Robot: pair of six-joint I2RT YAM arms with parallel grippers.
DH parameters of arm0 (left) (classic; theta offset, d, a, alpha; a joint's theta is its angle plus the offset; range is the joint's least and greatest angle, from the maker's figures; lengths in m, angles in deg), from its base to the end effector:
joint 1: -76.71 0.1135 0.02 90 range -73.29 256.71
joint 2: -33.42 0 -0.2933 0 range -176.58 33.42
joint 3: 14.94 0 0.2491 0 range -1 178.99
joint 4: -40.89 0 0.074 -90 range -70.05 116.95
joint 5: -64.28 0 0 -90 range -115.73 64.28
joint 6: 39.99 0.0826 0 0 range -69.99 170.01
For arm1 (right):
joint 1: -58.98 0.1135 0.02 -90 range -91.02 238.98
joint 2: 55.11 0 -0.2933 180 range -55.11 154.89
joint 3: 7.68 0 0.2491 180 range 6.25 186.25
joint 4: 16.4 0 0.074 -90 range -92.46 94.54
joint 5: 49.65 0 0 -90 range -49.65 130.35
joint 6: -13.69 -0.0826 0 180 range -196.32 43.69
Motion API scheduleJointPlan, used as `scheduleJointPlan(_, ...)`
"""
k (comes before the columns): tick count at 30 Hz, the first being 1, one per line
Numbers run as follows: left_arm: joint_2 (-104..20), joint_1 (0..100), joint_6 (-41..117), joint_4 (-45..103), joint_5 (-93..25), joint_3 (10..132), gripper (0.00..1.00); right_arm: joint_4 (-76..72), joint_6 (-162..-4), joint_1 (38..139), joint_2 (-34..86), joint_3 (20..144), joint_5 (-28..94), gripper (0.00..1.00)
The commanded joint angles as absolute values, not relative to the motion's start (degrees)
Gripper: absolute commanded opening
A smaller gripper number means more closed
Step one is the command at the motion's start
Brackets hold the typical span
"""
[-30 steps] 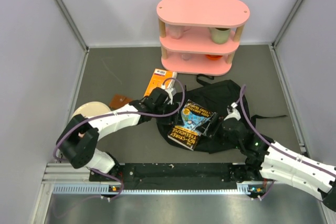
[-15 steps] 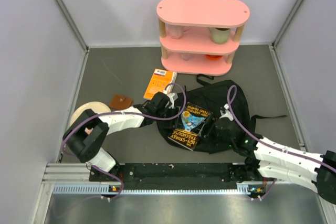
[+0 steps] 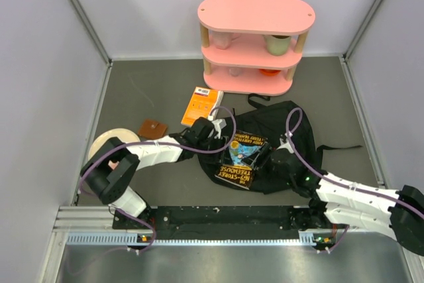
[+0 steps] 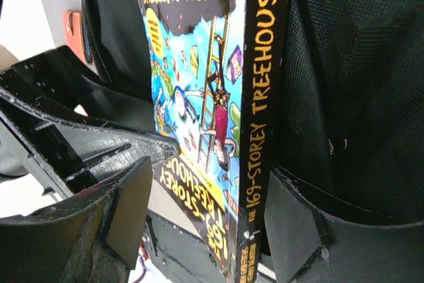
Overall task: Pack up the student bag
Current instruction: Pick up the book from the center of the board.
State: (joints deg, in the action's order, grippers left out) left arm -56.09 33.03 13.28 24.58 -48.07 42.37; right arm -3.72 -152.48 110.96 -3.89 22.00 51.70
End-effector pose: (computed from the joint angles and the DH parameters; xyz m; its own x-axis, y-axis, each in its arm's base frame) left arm 0.2155 -0.2492 0.1614 -0.9251 0.1187 -0.3606 0.3340 0.7060 -0.6245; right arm 0.1336 0.1445 0.1635 -0.7355 0.6050 -0.3051 0.1757 0.6052 0.7765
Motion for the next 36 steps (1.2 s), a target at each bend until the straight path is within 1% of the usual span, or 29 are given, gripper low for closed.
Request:
scheduleJointPlan(1,-57.4,31.4,13.3,26.5,-53.3,41.4,0.55,-12.7,-153.9,109.7,-1.3,21.4,53.7,0.62)
scheduleJointPlan(3,-57.5,31.2,13.7,28.3,-54.3,41.5,0.54,-14.1,-152.8,109.4,-0.7,21.5,54.1,0.59)
scheduleJointPlan(4,-57.5,31.2,13.7,28.5,-54.6,41.5,0.53,-15.3,-152.4,109.3,-0.5,21.6,54.0,0.53)
scheduleJointPlan(5,-57.6,30.9,13.7,28.8,-54.7,41.5,0.53,-16.1,-152.1,109.0,0.1,21.7,53.6,0.50)
scheduleJointPlan(8,-57.1,30.7,13.7,29.2,-54.9,41.1,0.52,-16.4,-150.7,108.8,-0.1,22.0,52.8,0.34)
scheduleJointPlan(9,-56.4,30.7,13.7,29.2,-54.7,41.0,0.52,-16.3,-149.9,108.8,-0.3,22.1,52.9,0.22)
scheduleJointPlan(10,-56.0,30.7,13.6,29.1,-53.9,40.7,0.52,-16.1,-149.5,108.8,-0.7,22.2,53.3,0.17)
scheduleJointPlan(11,-55.4,30.7,13.4,29.0,-53.1,40.6,0.53,-14.8,-149.2,108.8,-1.4,22.3,53.5,0.12)
scheduleJointPlan(12,-53.9,30.7,13.1,28.5,-52.1,40.3,0.54,-14.0,-148.6,108.7,-3.0,22.6,53.9,0.03)
scheduleJointPlan(13,-52.8,30.7,12.7,27.9,-49.7,40.3,0.57,-12.9,-148.1,108.8,-4.0,23.4,54.6,0.01)
scheduleJointPlan(14,-50.4,30.7,12.4,27.4,-48.3,40.1,0.64,-11.7,-147.6,108.8,-4.9,23.9,54.9,0.00)
scheduleJointPlan(16,-47.7,30.7,11.7,26.4,-45.3,40.1,0.68,-7.7,-145.8,108.8,-8.5,25.6,56.2,0.00)
scheduleJointPlan(18,-42.9,30.7,11.0,24.3,-41.4,39.8,0.74,-4.7,-145.2,108.8,-12.8,26.2,57.6,0.00)
scheduleJointPlan(20,-38.2,30.7,9.8,23.8,-38.7,39.4,0.78,-4.5,-145.1,108.7,-16.1,25.7,59.5,0.00)
scheduleJointPlan(21,-36.8,30.7,9.6,23.7,-38.1,39.2,0.81,-4.4,-145.2,108.8,-17.5,25.3,60.1,0.00)
scheduleJointPlan(25,-31.0,30.7,7.7,25.0,-37.2,38.9,0.87,-3.5,-145.0,108.8,-23.7,25.7,62.9,0.00)
scheduleJointPlan(31,-24.7,30.7,1.7,32.6,-40.1,36.7,0.96,-5.9,-144.0,108.8,-26.7,26.4,67.3,0.00)
scheduleJointPlan(36,-21.3,30.7,-4.5,42.3,-42.9,31.3,0.99,-12.1,-139.9,108.7,-28.0,27.2,69.7,0.00)
